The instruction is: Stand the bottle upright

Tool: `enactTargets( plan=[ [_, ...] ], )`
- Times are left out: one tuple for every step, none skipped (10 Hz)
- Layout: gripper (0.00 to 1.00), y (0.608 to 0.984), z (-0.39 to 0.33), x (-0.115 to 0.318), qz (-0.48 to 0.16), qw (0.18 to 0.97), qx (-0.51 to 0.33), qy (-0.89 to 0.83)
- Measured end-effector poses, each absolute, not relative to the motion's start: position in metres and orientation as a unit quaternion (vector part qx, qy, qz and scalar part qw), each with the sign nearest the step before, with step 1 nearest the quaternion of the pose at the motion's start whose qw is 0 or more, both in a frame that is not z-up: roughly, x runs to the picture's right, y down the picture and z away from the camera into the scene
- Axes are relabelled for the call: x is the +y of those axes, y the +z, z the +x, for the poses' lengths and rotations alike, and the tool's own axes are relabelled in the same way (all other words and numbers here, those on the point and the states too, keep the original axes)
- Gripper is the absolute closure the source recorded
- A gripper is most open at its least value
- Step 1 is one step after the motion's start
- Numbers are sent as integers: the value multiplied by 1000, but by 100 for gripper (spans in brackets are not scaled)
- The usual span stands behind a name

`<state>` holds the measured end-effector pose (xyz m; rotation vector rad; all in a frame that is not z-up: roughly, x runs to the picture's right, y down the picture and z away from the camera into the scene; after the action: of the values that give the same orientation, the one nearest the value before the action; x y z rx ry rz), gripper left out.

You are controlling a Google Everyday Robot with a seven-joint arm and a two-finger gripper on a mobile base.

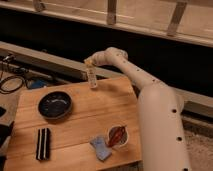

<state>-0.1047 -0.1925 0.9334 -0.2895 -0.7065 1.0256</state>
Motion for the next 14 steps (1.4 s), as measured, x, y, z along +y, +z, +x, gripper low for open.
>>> enactTargets(
  plan=[
    [100,934,-109,-195,-133,803,-333,476],
    [100,936,-110,-195,-131,803,-335,475],
    [100,936,-110,-196,-129,800,-341,476],
    [100,937,-110,-194,-127,798,-346,476],
    [100,937,-108,-195,-125,797,-349,477],
    [100,938,-107,-193,-123,796,-352,478],
    [98,938,-107,-192,-122,794,-354,479],
    [90,939,-107,-189,-122,792,-356,481],
    [78,939,-108,-187,-123,790,-357,484],
    [68,939,-107,-186,-122,788,-357,487],
    [60,938,-105,-186,-120,786,-357,490],
    [52,937,-103,-186,-118,785,-357,492],
    [41,934,-99,-185,-116,783,-357,495],
    [37,929,-98,-185,-113,782,-359,497]
  ],
)
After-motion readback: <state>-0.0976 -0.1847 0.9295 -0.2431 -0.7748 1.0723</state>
